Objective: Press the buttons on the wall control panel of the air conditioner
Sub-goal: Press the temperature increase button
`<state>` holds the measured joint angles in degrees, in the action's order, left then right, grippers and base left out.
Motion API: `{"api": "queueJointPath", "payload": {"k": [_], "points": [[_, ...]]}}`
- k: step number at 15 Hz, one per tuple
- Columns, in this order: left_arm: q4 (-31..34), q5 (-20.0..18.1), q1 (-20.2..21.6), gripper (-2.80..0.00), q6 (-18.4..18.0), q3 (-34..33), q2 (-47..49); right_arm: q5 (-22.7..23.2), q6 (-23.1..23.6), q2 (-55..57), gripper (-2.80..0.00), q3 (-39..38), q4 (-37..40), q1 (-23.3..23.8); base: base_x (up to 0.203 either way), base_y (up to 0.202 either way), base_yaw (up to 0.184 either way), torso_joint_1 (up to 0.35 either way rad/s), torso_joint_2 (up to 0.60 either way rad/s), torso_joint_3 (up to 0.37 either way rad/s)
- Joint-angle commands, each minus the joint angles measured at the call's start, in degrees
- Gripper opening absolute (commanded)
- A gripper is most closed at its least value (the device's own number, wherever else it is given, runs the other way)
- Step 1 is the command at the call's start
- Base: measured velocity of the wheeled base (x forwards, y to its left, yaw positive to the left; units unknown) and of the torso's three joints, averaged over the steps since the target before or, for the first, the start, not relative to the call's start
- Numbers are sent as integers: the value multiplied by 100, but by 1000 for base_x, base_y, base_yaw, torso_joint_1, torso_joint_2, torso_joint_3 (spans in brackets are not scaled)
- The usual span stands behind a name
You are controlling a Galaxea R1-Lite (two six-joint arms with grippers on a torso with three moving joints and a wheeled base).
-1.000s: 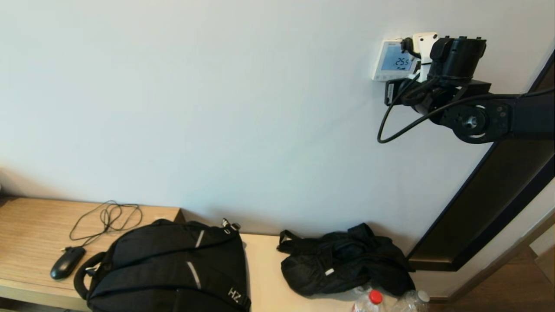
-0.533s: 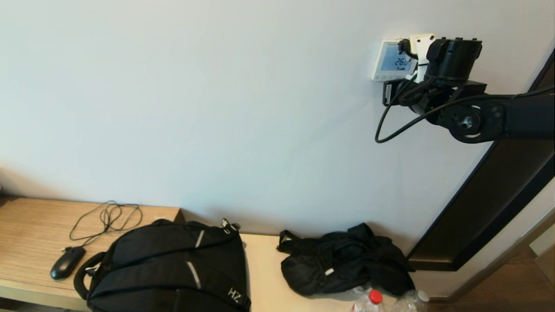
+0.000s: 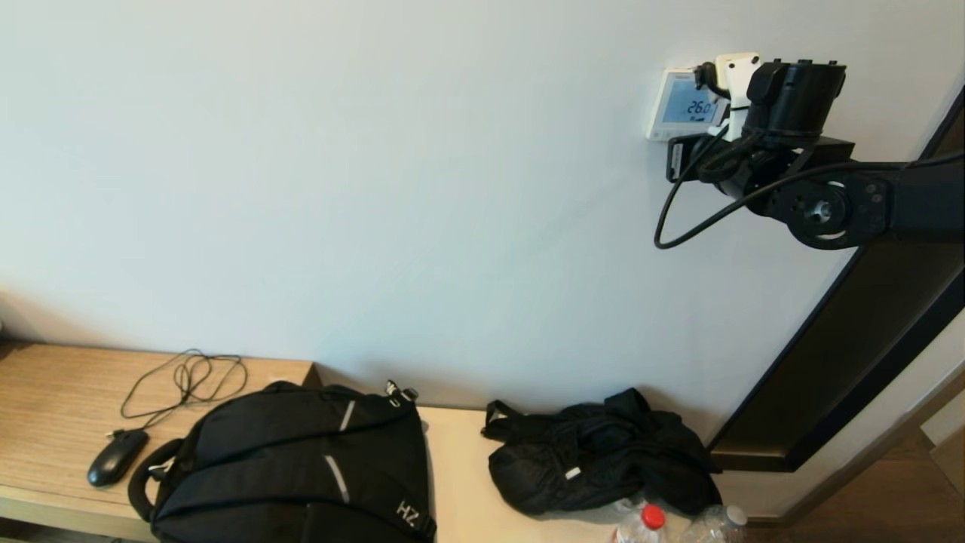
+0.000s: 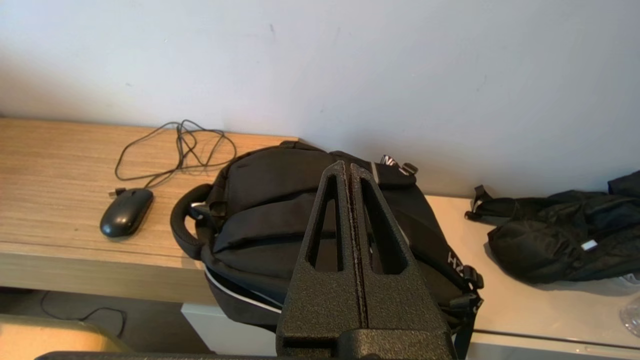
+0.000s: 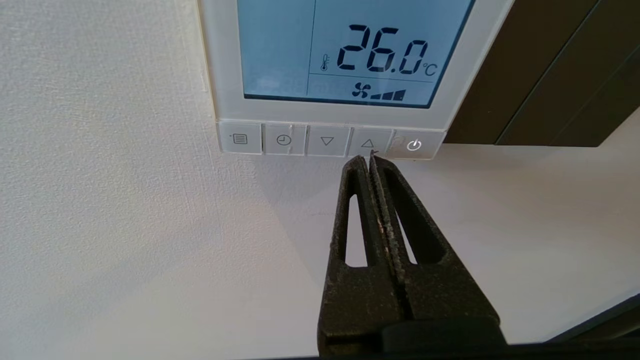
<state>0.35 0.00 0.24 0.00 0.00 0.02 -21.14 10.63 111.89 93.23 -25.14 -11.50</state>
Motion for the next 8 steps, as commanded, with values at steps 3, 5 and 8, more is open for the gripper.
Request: {"api": "queueJointPath", "payload": {"k": [3, 5, 8], "points": [[0, 0, 2, -280, 0, 0, -2, -13, 9, -27, -280, -16, -9, 33, 0, 0, 0, 0, 0, 0], [0, 0, 2, -280, 0, 0, -2, -13, 9, 35, -280, 20, -9, 33, 0, 0, 0, 0, 0, 0], [0, 0, 2, -280, 0, 0, -2, -13, 9, 132, -280, 108, -9, 42, 0, 0, 0, 0, 0, 0]]}}
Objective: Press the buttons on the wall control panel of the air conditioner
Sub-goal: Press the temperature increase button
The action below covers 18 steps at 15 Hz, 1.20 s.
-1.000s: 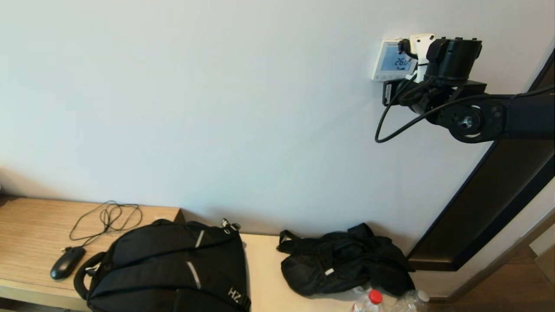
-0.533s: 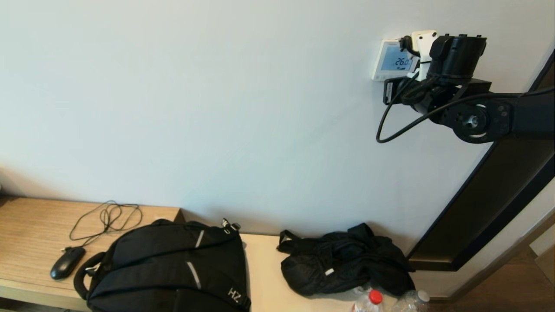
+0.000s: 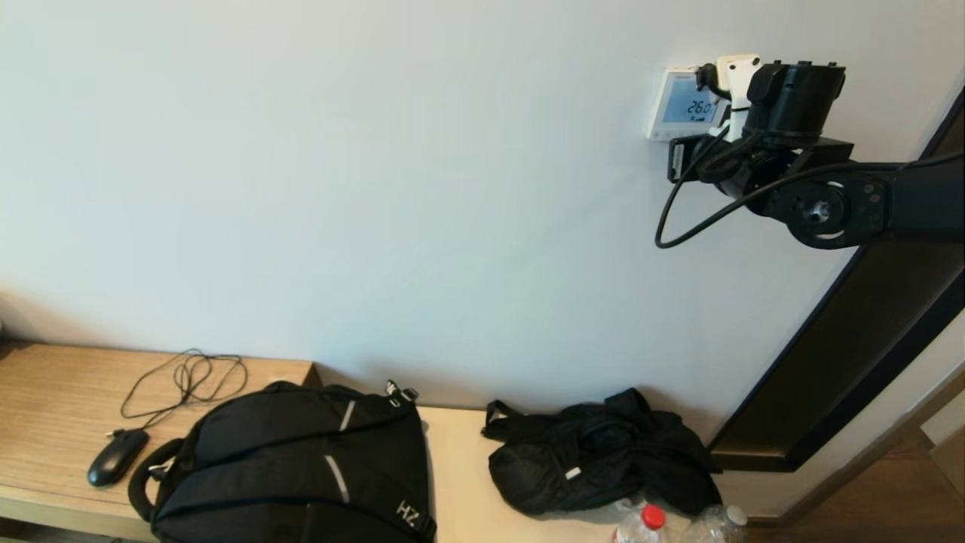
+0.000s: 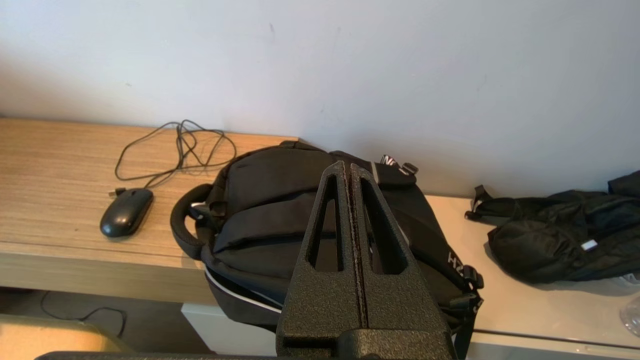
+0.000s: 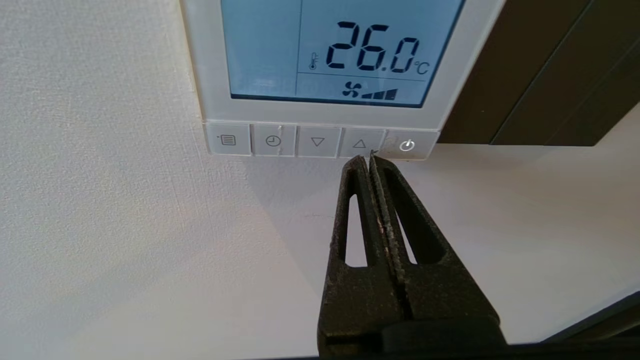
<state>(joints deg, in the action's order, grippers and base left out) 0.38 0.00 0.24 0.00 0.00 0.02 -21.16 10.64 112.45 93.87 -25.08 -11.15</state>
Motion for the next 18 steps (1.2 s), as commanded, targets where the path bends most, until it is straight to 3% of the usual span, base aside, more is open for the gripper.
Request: {"api": "queueJointPath", "payload": {"k": [1, 14, 18], "points": [[6, 0, 2, -280, 0, 0, -2, -11, 8, 92, -280, 61, -15, 8, 0, 0, 0, 0, 0, 0], [-3, 0, 2, -280, -9, 0, -2, -11, 8, -65, -280, 79, 47, -18, 0, 0, 0, 0, 0, 0], [-3, 0, 2, -280, 0, 0, -2, -11, 25, -596, -280, -495, 14, 16, 0, 0, 0, 0, 0, 0]]}}
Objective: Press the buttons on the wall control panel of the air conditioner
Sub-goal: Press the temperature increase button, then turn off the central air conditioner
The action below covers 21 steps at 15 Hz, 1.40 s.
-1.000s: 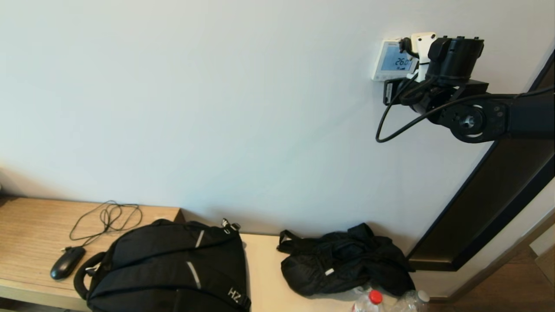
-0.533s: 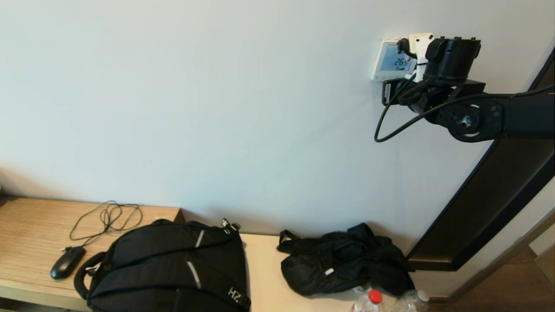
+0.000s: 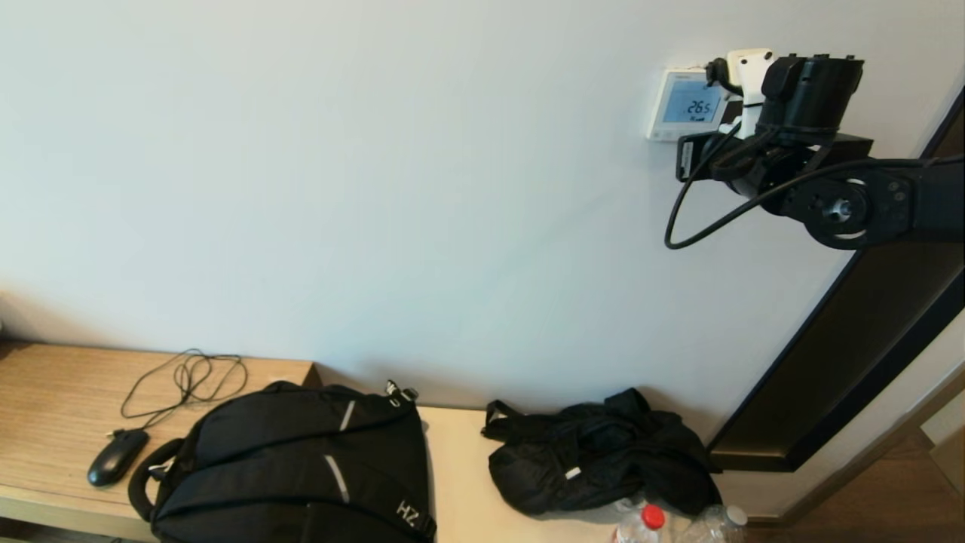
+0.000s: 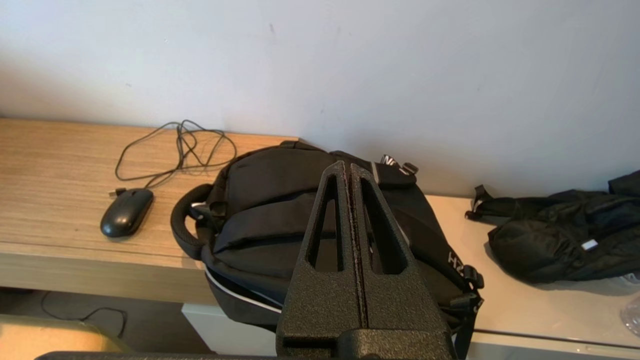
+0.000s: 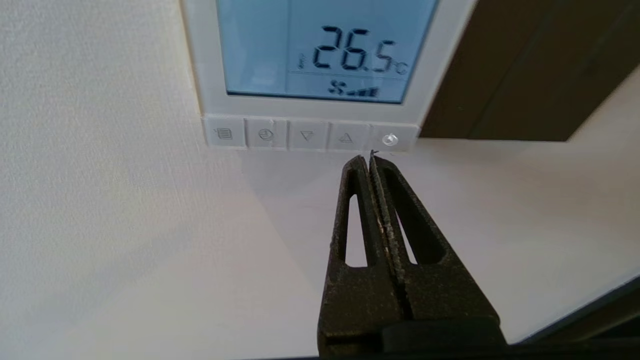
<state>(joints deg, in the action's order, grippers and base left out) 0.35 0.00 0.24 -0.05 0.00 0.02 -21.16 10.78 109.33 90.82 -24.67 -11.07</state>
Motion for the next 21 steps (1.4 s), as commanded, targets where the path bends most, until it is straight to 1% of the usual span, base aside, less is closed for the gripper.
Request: {"api": "queueJointPath", "payload": {"k": [1, 4, 8, 13, 18, 21], "points": [[0, 0, 2, -280, 5, 0, -2, -11, 12, -380, -280, -232, -13, 4, 0, 0, 0, 0, 0, 0], [-18, 0, 2, -280, 22, 0, -2, -11, 12, -643, -280, -398, 2, -22, 0, 0, 0, 0, 0, 0], [-18, 0, 2, -280, 14, 0, -2, -11, 12, -1260, -280, -1066, -15, -13, 0, 0, 0, 0, 0, 0], [-18, 0, 2, -280, 14, 0, -2, -7, 20, -2424, -280, -1981, 23, 62, 0, 0, 0, 0, 0, 0], [-18, 0, 2, -280, 14, 0, -2, 2, 13, -3688, -280, -3034, 105, 356, 0, 0, 0, 0, 0, 0], [-18, 0, 2, -280, 14, 0, -2, 33, -6, -4665, -280, -3370, 599, 411, 0, 0, 0, 0, 0, 0]]}}
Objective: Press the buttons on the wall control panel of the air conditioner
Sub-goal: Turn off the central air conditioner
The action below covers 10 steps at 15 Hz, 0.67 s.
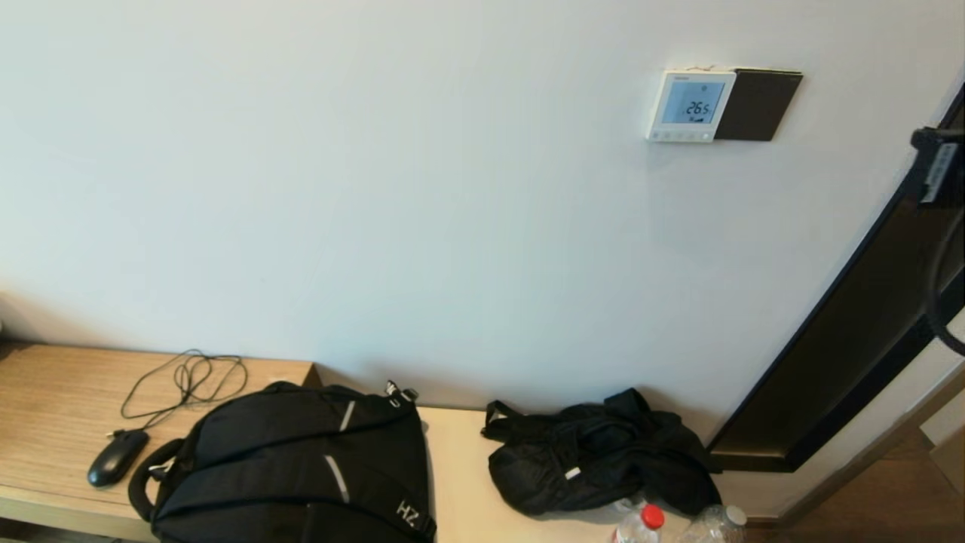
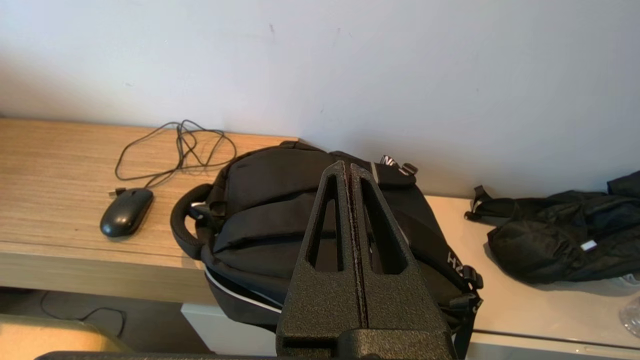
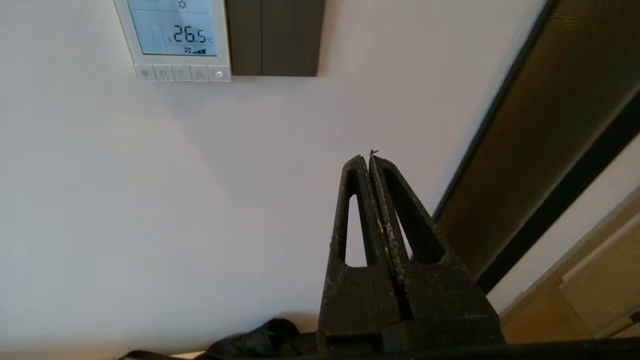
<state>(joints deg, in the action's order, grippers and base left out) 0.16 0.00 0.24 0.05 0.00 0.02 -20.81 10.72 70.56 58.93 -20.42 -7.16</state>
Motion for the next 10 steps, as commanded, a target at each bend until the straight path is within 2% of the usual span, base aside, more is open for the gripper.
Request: {"api": "queueJointPath", "payload": {"k": [1, 6, 10], "points": [[2, 0, 2, -280, 4, 0, -2, 13, -14, -1105, -280, -302, 412, 16, 0, 0, 0, 0, 0, 0], [2, 0, 2, -280, 4, 0, -2, 224, -41, -2552, -280, -1543, 1003, 16, 0, 0, 0, 0, 0, 0], [2, 0, 2, -280, 4, 0, -2, 749, -51, -3660, -280, -2652, 1499, 158, 0, 0, 0, 0, 0, 0]]}}
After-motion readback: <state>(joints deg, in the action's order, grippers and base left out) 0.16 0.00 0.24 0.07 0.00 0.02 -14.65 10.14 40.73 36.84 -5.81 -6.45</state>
